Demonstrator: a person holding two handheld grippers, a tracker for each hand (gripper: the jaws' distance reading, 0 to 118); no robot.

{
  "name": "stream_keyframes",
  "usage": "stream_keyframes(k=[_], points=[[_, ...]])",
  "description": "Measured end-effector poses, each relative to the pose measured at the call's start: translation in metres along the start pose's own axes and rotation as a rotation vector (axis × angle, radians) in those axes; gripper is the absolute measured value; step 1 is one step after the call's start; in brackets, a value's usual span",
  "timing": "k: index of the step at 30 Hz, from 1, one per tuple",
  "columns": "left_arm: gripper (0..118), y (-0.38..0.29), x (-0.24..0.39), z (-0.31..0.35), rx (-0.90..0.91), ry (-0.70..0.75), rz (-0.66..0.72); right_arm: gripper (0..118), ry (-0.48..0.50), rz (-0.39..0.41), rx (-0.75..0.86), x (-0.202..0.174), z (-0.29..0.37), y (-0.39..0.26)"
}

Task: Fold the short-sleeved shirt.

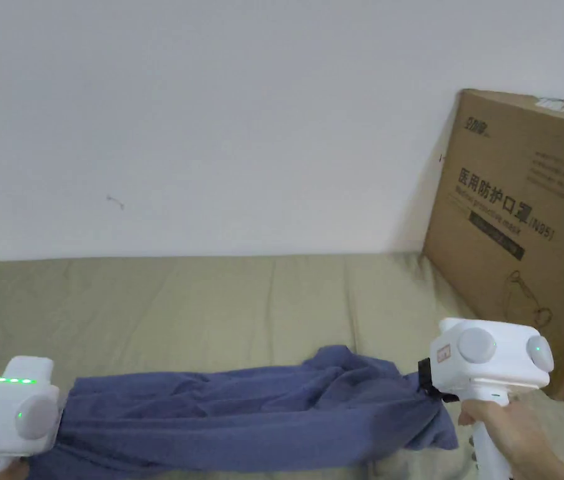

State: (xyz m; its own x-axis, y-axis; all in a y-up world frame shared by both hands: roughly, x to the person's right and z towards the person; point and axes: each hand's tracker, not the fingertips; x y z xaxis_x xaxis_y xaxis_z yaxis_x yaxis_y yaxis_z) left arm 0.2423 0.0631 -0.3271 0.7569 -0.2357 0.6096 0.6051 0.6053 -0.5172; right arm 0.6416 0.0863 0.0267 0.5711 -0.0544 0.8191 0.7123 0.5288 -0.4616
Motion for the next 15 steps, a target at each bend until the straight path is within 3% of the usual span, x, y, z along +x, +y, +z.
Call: stream_keyframes(k=[5, 10, 15], points=[[5, -0.063, -0.017, 0.037, -0.017, -0.048, 0.044, 2, 0.036, -0.011, -0.03, 0.025, 0.022, -0.087], [5, -0.131, -0.024, 0.098, 0.002, -0.062, 0.026, 2, 0.047, 0.006, -0.059, 0.048, 0.069, -0.175], [5, -0.199, -0.041, 0.148, -0.001, -0.071, -0.007, 2, 0.063, -0.029, -0.057, 0.071, 0.123, -0.265]])
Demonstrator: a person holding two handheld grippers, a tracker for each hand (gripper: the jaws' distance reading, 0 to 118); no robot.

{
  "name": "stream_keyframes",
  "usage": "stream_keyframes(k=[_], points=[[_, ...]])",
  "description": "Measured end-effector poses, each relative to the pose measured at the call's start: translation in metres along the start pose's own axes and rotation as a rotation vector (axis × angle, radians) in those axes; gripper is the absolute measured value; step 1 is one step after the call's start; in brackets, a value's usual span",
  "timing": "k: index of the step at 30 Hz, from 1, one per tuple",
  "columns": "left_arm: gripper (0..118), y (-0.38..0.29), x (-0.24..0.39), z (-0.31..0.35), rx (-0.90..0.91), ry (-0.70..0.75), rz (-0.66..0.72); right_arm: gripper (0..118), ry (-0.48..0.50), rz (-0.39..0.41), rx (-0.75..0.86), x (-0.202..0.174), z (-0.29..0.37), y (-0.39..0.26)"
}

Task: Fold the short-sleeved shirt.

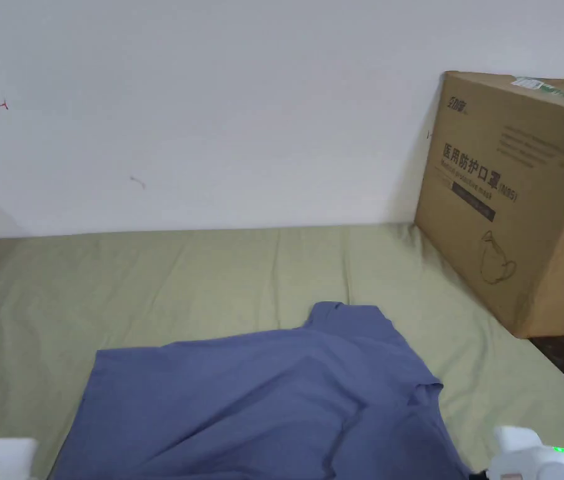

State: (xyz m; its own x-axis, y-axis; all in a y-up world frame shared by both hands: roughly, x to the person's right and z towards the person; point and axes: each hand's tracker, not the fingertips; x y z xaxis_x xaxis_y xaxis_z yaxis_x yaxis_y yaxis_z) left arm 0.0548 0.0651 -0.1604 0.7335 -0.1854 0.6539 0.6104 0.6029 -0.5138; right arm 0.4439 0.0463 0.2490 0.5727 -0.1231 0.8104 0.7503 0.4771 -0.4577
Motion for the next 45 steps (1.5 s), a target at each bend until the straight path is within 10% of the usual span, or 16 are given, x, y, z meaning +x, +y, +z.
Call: stream_keyframes(k=[13, 15, 16, 18, 24, 28, 45], points=[[11, -0.143, -0.014, 0.075, -0.018, -0.036, 0.045, 4, 0.034, -0.05, -0.045, 0.026, 0.056, -0.127], [49, -0.143, -0.016, 0.08, 0.003, -0.027, 0.071, 37, 0.023, -0.051, -0.029, 0.021, 0.061, -0.125], [85, -0.143, -0.018, 0.081, 0.004, -0.03, 0.092, 71, 0.005, -0.047, -0.003, 0.019, 0.063, -0.124], [111, -0.137, -0.023, 0.085, 0.007, -0.081, 0.152, 81, 0.012, -0.035, 0.022, 0.014, 0.07, -0.118], [99, -0.103, -0.009, 0.107, 0.067, -0.138, 0.129, 69, 0.079, -0.01, 0.099, -0.008, 0.084, -0.083], [0, -0.082, 0.008, 0.098, 0.072, -0.19, 0.161, 5, 0.059, 0.06, 0.127, -0.032, 0.082, -0.066], [9, 0.013, 0.003, 0.003, -0.051, -0.193, 0.231, 0, 0.125, 0.112, 0.058, -0.083, 0.001, 0.01]])
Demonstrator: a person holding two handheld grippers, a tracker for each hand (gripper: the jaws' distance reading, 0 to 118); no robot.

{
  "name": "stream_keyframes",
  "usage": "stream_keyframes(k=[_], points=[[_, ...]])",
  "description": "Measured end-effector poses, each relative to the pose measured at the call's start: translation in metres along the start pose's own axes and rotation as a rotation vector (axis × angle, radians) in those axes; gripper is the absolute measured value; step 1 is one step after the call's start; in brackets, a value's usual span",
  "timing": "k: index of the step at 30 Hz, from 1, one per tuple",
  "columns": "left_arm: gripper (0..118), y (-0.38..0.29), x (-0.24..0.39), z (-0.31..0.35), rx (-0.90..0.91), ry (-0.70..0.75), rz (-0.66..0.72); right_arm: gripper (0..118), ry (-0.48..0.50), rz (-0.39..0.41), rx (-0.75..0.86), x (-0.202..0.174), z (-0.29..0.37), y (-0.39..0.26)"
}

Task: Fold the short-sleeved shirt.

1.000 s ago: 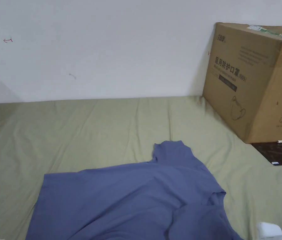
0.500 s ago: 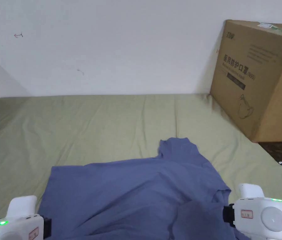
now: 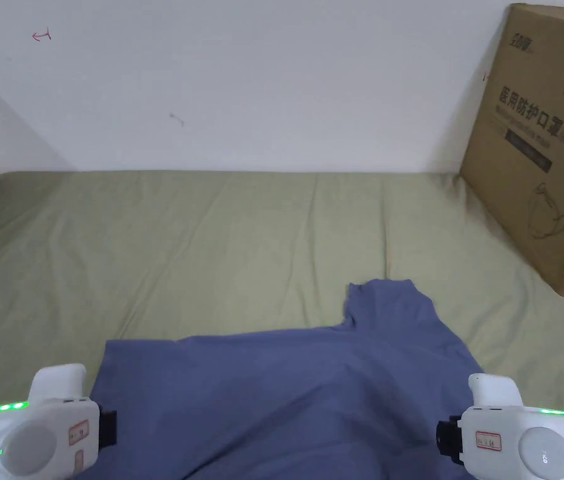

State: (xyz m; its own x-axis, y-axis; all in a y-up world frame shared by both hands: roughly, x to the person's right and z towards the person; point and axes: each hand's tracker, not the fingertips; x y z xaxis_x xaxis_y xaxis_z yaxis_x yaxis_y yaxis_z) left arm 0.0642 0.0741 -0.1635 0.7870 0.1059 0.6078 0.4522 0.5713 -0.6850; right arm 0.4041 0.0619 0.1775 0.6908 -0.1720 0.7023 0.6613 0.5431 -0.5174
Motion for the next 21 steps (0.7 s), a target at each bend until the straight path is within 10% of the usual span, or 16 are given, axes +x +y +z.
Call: stream_keyframes(k=[2, 7, 15, 21], points=[[61, 0.034, -0.004, -0.021, 0.001, -0.011, 0.018, 0, 0.011, -0.005, 0.007, 0.0, -0.012, 0.02], [102, 0.1, -0.006, -0.075, -0.017, 0.022, -0.005, 0, 0.02, 0.017, 0.012, -0.005, -0.038, 0.051], [100, 0.146, -0.018, -0.143, -0.109, 0.051, -0.004, 0, 0.039, -0.002, -0.023, -0.001, -0.068, 0.053], [58, 0.113, -0.022, -0.166, -0.131, 0.086, 0.027, 0, 0.036, -0.021, -0.067, 0.008, -0.078, 0.042]])
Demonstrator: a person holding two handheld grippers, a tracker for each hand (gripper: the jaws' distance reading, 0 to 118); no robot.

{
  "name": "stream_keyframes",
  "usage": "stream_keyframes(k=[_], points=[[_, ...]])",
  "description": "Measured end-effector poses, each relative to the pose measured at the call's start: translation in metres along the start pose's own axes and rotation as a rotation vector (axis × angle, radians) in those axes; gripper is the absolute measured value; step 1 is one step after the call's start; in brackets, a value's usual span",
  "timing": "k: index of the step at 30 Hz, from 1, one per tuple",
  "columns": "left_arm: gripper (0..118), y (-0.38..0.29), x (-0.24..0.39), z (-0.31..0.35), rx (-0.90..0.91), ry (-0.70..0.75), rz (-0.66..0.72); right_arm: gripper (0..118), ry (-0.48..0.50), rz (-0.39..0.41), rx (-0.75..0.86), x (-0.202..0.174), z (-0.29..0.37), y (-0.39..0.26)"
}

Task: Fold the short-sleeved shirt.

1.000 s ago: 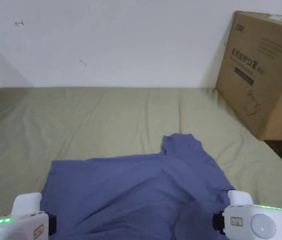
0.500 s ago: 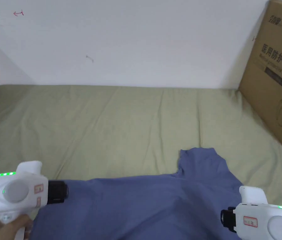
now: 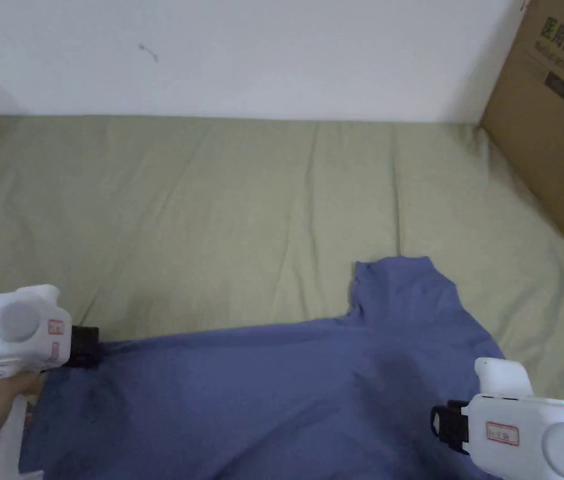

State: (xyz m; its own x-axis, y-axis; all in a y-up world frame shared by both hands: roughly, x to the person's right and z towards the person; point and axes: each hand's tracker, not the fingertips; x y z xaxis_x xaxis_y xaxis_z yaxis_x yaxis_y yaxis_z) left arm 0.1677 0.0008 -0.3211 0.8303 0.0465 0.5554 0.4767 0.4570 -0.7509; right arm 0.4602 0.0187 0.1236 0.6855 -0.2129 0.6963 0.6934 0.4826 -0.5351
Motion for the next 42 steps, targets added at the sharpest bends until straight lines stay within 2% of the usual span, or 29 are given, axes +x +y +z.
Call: stream_keyframes(k=[2, 3, 5, 8, 11, 12, 13, 14, 15, 17, 18, 25, 28, 30, 32, 33, 34, 36, 42], points=[[16, 0.001, 0.004, 0.003, 0.006, 0.004, -0.026, 0, -0.012, -0.008, -0.011, 0.006, -0.001, -0.002], [16, 0.002, 0.004, 0.004, 0.009, 0.002, -0.042, 0, -0.019, -0.013, -0.014, 0.008, -0.001, -0.002], [2, 0.004, 0.005, 0.008, 0.013, 0.013, -0.053, 0, -0.022, -0.045, -0.006, 0.014, 0.003, -0.001], [2, 0.005, 0.007, 0.013, 0.007, 0.0, -0.063, 0, 0.007, -0.074, 0.005, 0.024, 0.009, 0.007], [2, 0.006, 0.003, 0.016, 0.022, -0.012, -0.05, 1, -0.009, -0.057, 0.041, 0.033, 0.012, 0.026], [2, 0.007, 0.004, 0.018, 0.024, -0.031, -0.049, 20, -0.016, -0.042, 0.044, 0.035, 0.012, 0.038], [2, 0.008, 0.006, 0.02, 0.025, -0.031, -0.051, 67, -0.013, -0.025, 0.025, 0.04, 0.01, 0.051], [2, 0.008, 0.008, 0.023, 0.03, -0.024, -0.066, 95, -0.018, -0.011, -0.002, 0.044, 0.004, 0.065], [2, 0.008, 0.01, 0.024, 0.035, -0.015, -0.087, 105, -0.017, -0.021, 0.018, 0.049, 0.0, 0.076], [2, 0.009, 0.011, 0.028, 0.043, -0.016, -0.095, 106, -0.029, -0.022, 0.027, 0.057, -0.011, 0.106], [2, 0.008, 0.012, 0.031, 0.045, -0.019, -0.094, 106, -0.059, -0.029, 0.01, 0.061, -0.019, 0.119], [2, 0.005, 0.005, 0.035, 0.061, -0.043, -0.067, 104, -0.179, 0.075, -0.065, 0.072, -0.087, 0.157], [2, 0.005, 0.004, 0.036, 0.066, -0.053, -0.051, 96, -0.188, 0.056, -0.152, 0.074, -0.112, 0.148], [2, 0.006, 0.006, 0.038, 0.074, -0.051, -0.064, 83, -0.195, 0.083, -0.088, 0.068, -0.103, 0.144], [2, 0.008, 0.008, 0.038, 0.073, -0.047, -0.079, 48, -0.19, 0.087, -0.091, 0.061, -0.092, 0.145], [2, 0.008, 0.008, 0.038, 0.077, -0.045, -0.085, 48, -0.194, 0.107, -0.081, 0.059, -0.088, 0.145], [2, 0.008, 0.008, 0.039, 0.078, -0.045, -0.086, 40, -0.175, 0.108, -0.075, 0.06, -0.085, 0.145], [2, 0.007, 0.008, 0.039, 0.074, -0.058, -0.075, 0, -0.126, 0.045, -0.057, 0.061, -0.082, 0.144], [2, 0.008, 0.008, 0.06, 0.088, -0.055, -0.08, 0, -0.123, 0.043, -0.049, 0.054, -0.063, 0.142]])
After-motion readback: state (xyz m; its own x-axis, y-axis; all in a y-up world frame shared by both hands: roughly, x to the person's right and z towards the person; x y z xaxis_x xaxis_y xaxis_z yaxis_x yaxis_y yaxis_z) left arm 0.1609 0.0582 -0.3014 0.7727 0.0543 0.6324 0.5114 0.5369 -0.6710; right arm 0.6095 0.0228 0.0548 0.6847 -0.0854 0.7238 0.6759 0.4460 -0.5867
